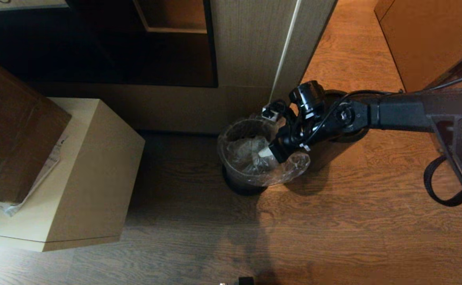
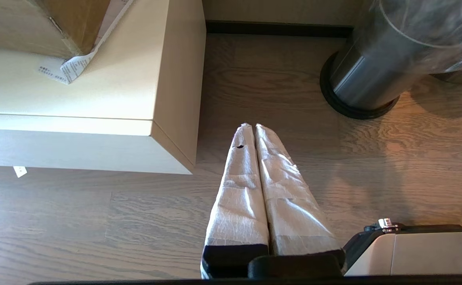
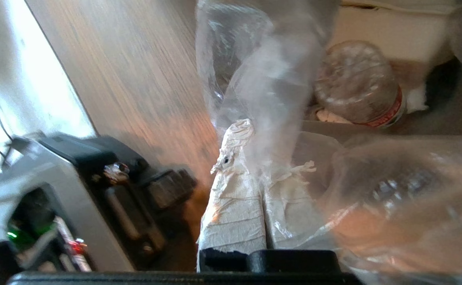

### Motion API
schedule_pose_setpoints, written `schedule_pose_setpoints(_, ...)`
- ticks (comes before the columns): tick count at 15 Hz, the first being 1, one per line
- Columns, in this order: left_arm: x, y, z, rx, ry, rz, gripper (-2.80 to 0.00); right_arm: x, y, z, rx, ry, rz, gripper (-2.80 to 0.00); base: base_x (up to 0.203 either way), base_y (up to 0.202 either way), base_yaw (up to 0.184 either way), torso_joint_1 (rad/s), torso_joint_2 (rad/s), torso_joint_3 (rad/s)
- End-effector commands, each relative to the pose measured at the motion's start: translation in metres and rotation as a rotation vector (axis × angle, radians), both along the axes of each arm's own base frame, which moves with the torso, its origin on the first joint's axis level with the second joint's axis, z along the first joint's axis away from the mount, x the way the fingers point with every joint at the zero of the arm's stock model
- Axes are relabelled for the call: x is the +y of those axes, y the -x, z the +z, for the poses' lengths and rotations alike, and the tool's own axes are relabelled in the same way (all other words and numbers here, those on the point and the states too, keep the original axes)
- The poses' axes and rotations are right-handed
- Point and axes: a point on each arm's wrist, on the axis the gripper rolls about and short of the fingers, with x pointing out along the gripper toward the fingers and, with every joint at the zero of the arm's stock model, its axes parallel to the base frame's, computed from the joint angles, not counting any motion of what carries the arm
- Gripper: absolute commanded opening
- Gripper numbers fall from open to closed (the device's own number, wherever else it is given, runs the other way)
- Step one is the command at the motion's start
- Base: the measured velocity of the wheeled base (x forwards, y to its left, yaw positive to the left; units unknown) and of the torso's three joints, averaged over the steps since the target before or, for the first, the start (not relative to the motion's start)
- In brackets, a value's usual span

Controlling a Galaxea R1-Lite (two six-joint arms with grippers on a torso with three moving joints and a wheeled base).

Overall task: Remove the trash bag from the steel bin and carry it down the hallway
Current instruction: Pick up the trash bag

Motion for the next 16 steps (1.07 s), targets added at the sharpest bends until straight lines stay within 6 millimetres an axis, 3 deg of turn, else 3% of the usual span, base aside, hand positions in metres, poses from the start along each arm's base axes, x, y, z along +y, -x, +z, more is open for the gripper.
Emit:
schedule_pose_setpoints(1,0.0,-0.001,-0.003,0.011,0.0,0.001,-2.8,-0.004,0.009,0.018,-0.024,-0.022,-0.005,-2.8,0.0,0.0,0.0,0.0,0.0,0.0)
schedule_pose_setpoints(16,0.0,-0.001,-0.003,0.01,0.0,0.001,-2.8,-0.016,0.067,0.1,-0.088,-0.174,-0.038,-2.8,0.0,0.0,0.0,0.0,0.0,0.0)
